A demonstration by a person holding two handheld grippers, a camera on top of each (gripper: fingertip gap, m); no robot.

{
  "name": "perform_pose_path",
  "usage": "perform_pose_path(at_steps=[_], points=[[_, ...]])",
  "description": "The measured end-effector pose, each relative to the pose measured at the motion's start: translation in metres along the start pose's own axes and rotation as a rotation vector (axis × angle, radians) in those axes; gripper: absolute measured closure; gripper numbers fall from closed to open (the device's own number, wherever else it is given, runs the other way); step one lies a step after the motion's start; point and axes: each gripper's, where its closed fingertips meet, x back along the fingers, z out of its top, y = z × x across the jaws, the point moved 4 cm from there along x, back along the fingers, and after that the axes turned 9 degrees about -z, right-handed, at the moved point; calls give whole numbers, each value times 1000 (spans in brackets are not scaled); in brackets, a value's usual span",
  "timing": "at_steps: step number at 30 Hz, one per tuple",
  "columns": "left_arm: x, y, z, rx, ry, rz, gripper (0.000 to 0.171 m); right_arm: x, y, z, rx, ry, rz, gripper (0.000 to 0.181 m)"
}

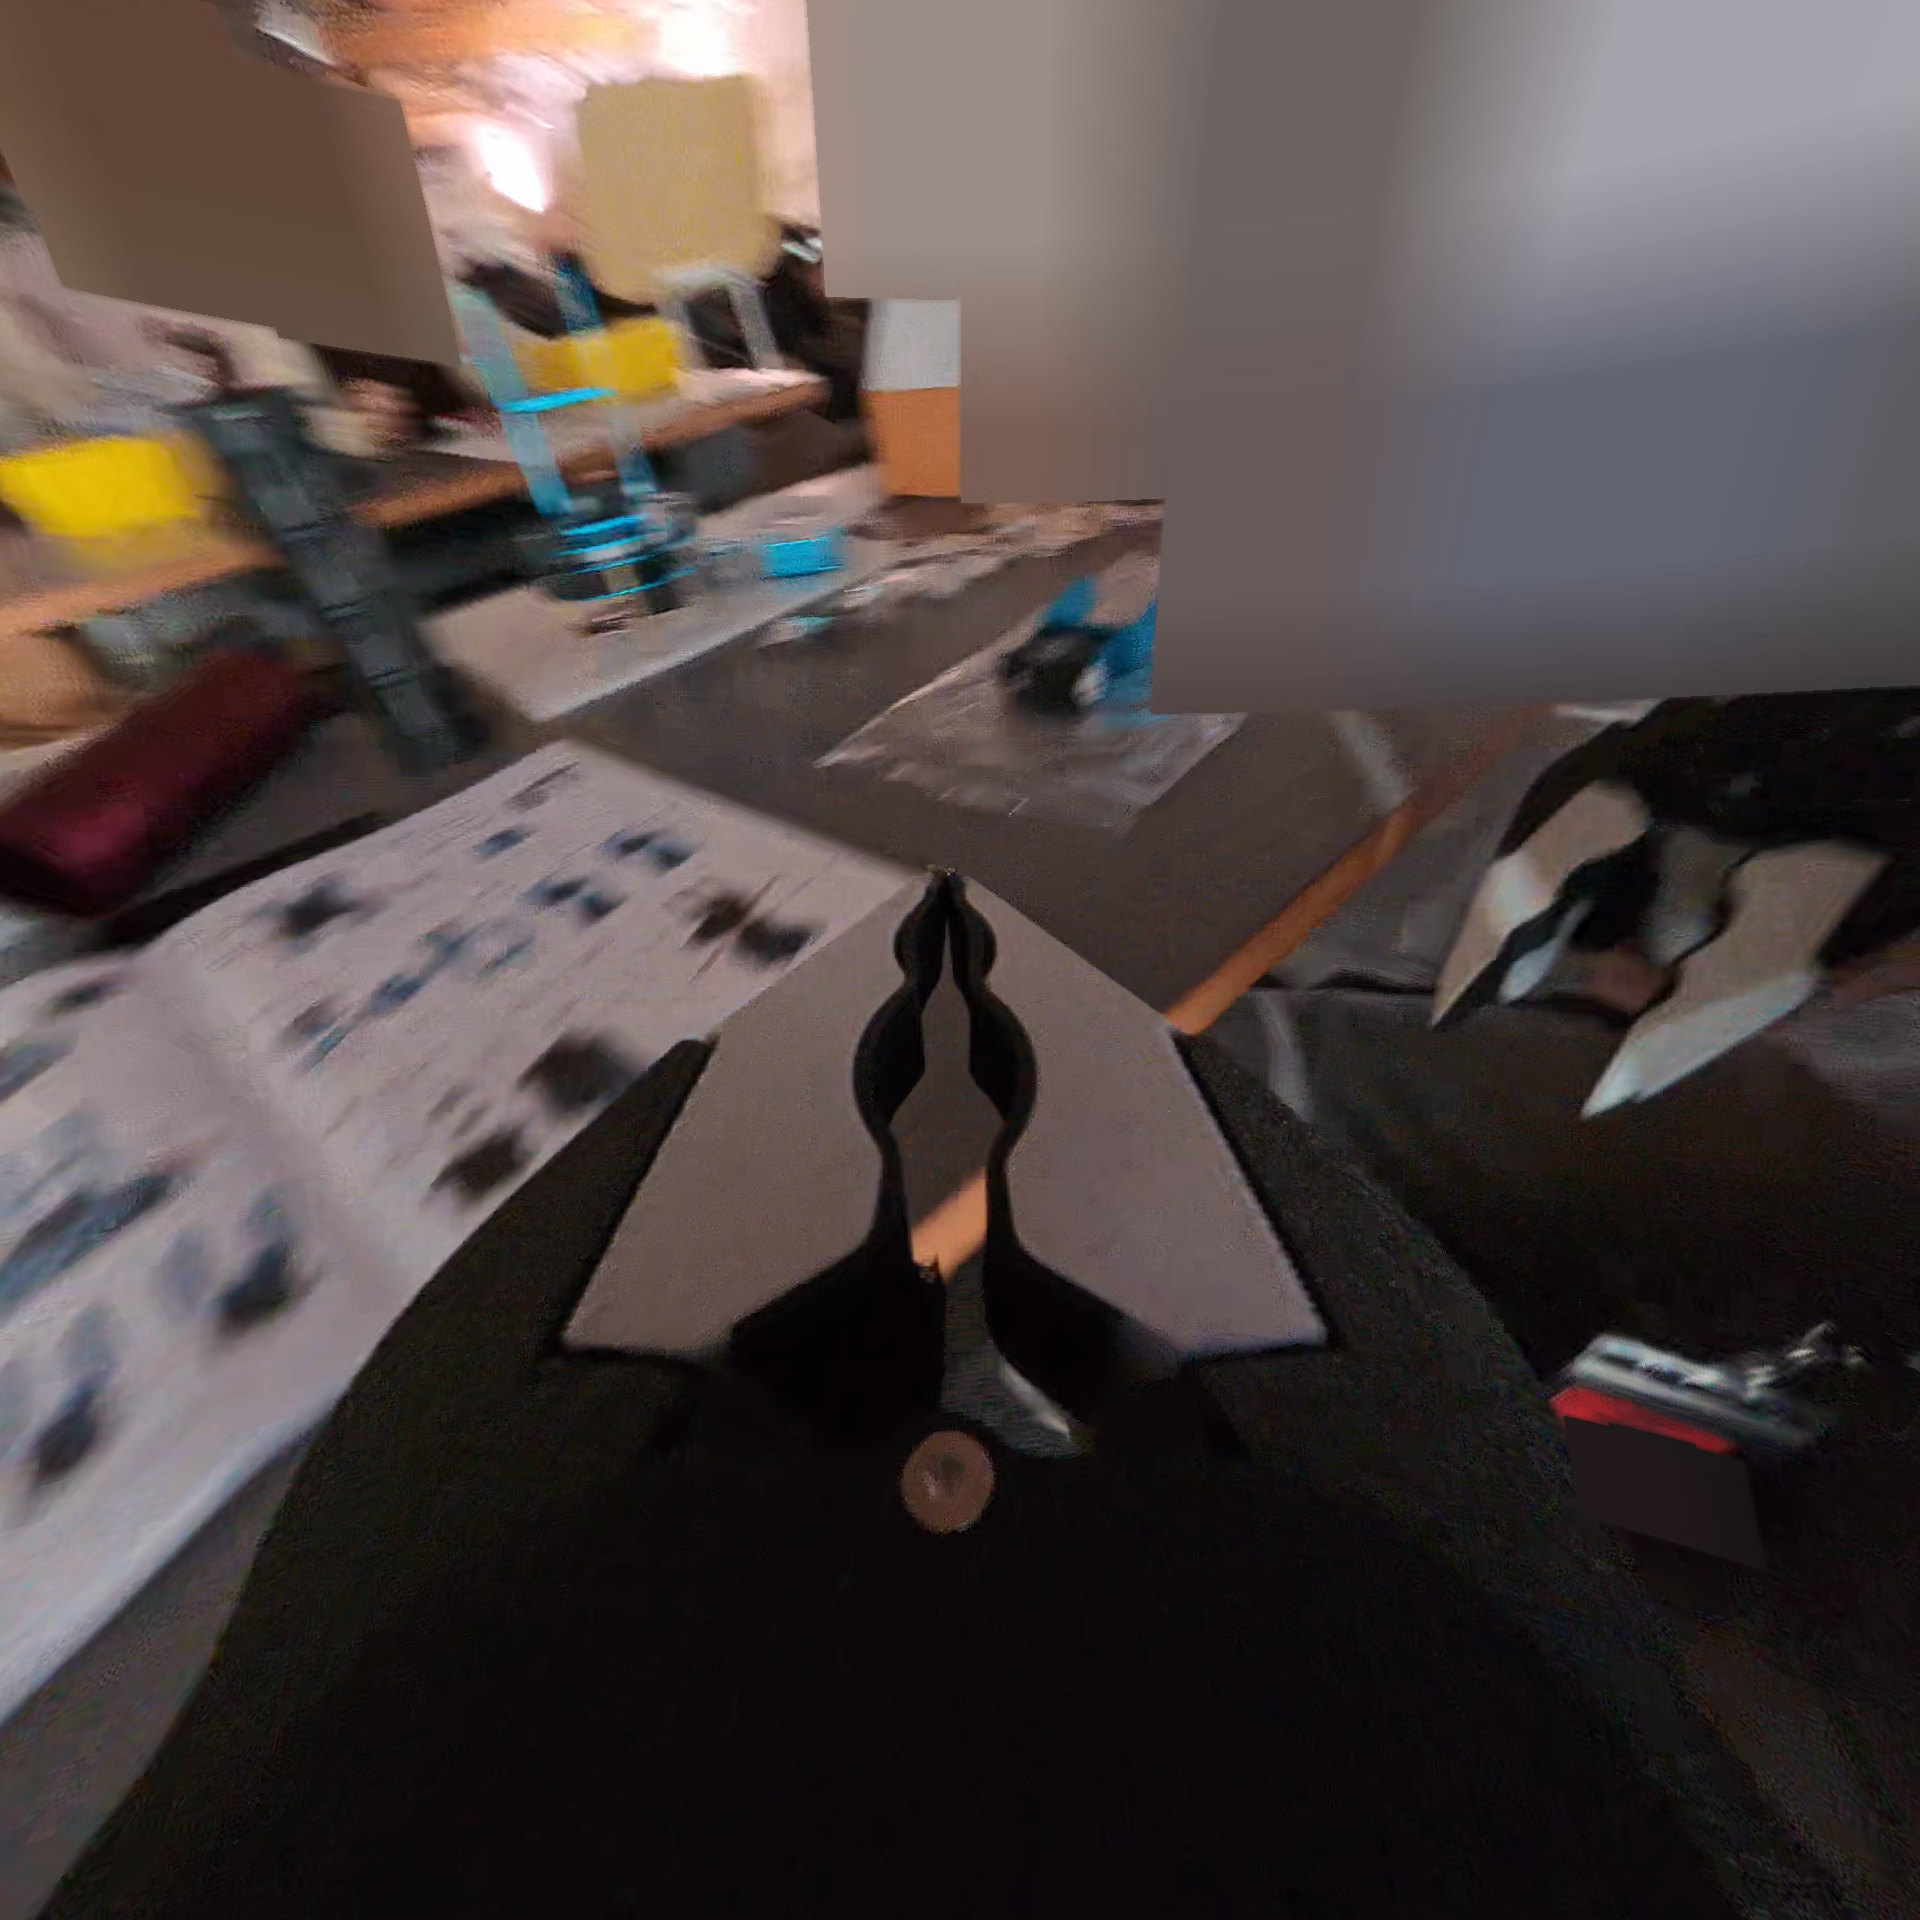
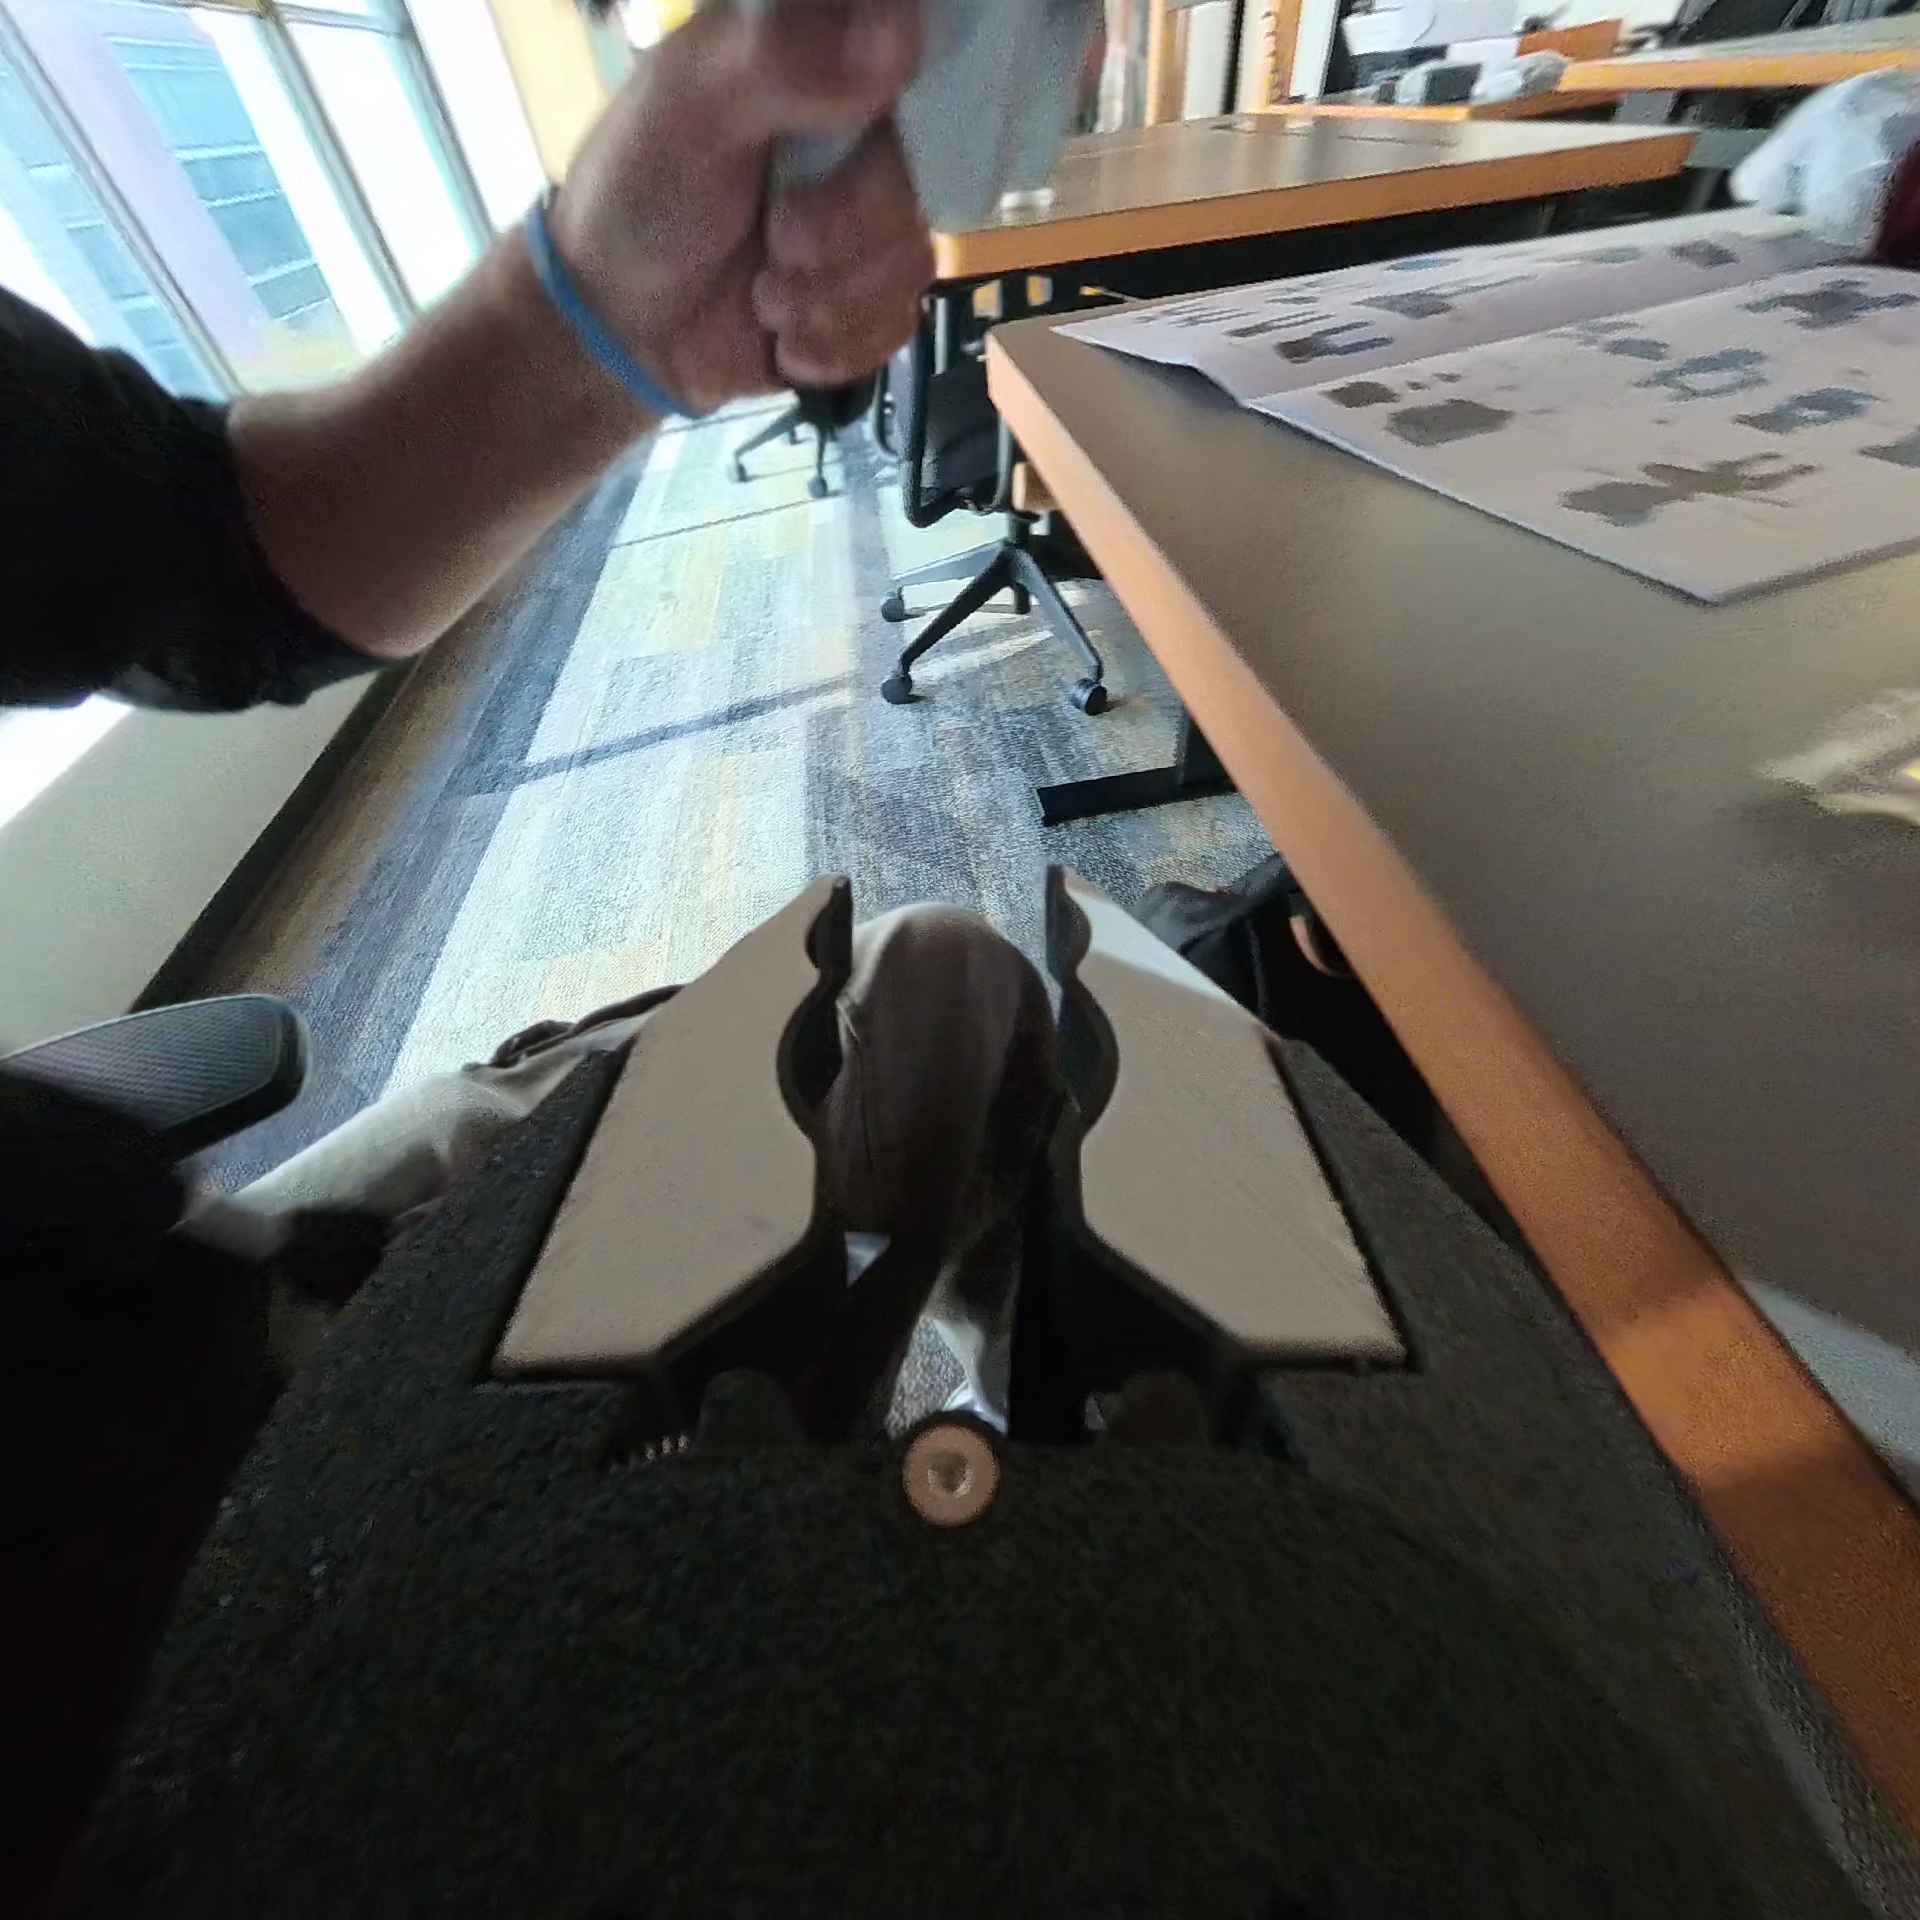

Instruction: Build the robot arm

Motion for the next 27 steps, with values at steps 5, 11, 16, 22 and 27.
perform_pose_path(at_steps=[5, 11, 16, 22, 27], points=[[-172, 21, 62, -77, -236, -311, 171, 48, 25, -12, -52, -22, -35, 140], [-351, 27, 53, -214, -601, -428, 171, 84, 37, -14, -146, 21, -43, 138], [-409, 40, 18, -237, -894, -545, 171, 108, 40, -2, -185, 96, -60, 137], [-429, 48, 5, -261, -1016, -547, 171, 122, 41, 7, -166, 124, -90, 138], [-416, 43, 13, -192, -967, -475, 146, 133, 34, 24, -119, 171, -83, 138]])
